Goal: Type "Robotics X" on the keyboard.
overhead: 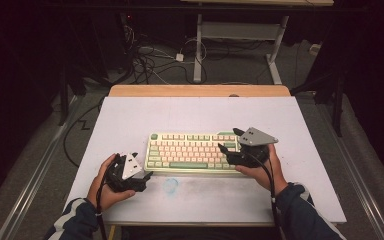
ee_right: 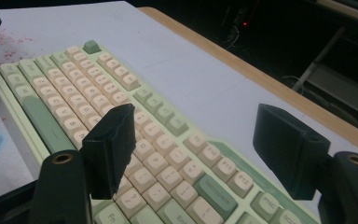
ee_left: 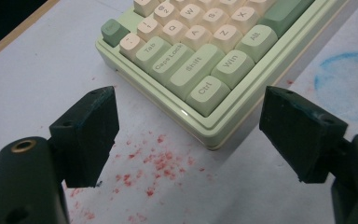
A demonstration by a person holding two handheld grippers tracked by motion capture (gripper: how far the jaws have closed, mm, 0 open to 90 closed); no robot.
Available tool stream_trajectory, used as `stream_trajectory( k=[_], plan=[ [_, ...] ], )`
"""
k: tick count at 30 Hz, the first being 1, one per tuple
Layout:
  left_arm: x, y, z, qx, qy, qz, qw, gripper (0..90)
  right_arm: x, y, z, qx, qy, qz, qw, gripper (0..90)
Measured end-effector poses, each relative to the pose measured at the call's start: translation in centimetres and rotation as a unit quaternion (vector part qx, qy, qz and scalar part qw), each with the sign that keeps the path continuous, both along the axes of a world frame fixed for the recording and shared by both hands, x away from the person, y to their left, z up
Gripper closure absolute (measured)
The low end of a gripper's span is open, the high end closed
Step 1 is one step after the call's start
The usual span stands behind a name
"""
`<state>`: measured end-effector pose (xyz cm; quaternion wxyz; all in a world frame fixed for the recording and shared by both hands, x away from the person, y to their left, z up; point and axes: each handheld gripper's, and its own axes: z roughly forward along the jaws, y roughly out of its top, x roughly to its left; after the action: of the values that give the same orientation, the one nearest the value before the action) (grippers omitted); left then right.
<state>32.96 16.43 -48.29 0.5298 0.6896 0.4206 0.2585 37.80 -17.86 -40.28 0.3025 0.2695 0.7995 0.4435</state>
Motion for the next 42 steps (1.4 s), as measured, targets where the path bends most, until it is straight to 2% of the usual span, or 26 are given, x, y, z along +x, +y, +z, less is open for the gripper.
stream_trajectory(
  k=[7,15,18,21,24,26,29,32,34,37,40,42],
  plan=[
    [0.0,0.0,-0.1,0.003,0.001,0.002,1.0000,18.4,-1.4,-1.9,0.0,-0.004,-0.018,-0.015,0.9997,29.5],
    [0.1,0.0,0.0,0.005,0.000,0.008,1.0000,21.6,-2.9,-4.1,-0.7,-0.022,-0.036,-0.033,0.9986,30.3],
    [0.0,-0.1,0.2,0.005,-0.010,0.010,0.9999,24.5,-3.5,-5.0,-1.0,-0.017,-0.034,-0.039,0.9985,30.3],
    [0.0,-0.1,0.7,-0.012,-0.026,0.020,0.9994,29.0,-4.2,-5.7,-1.6,-0.013,-0.034,-0.044,0.9984,30.2],
    [-0.1,0.1,1.0,-0.022,-0.025,0.017,0.9993,32.7,-4.7,-6.3,-2.1,-0.012,-0.028,-0.047,0.9984,30.2],
    [-0.2,0.0,0.9,-0.018,-0.026,0.016,0.9994,35.3,-5.1,-6.5,-2.5,-0.015,-0.028,-0.049,0.9983,30.3],
    [-0.3,-0.1,1.1,-0.022,-0.021,0.005,0.9995,42.9,-5.7,-6.8,-3.0,-0.024,-0.025,-0.050,0.9981,30.3],
    [-0.5,-0.2,1.4,-0.026,-0.013,-0.013,0.9995,56.1,-6.2,-7.1,-3.4,-0.023,-0.021,-0.045,0.9985,30.1],
    [-0.5,-0.3,1.6,-0.027,-0.011,-0.014,0.9995,64.3,-6.5,-7.2,-3.6,-0.023,-0.020,-0.043,0.9986,30.1],
    [-0.6,-0.3,2.0,-0.038,0.001,-0.026,0.9989,74.5,-6.7,-7.2,-3.8,-0.024,-0.017,-0.041,0.9987,30.0],
    [-0.9,-0.4,2.5,-0.048,0.015,-0.062,0.9968,87.0,-6.8,-7.2,-4.1,-0.031,-0.019,-0.041,0.9985,30.0],
    [-1.0,-0.6,2.8,-0.052,0.024,-0.075,0.9956,87.6,-6.8,-7.1,-4.1,-0.035,-0.019,-0.039,0.9984,30.0]
  ],
)
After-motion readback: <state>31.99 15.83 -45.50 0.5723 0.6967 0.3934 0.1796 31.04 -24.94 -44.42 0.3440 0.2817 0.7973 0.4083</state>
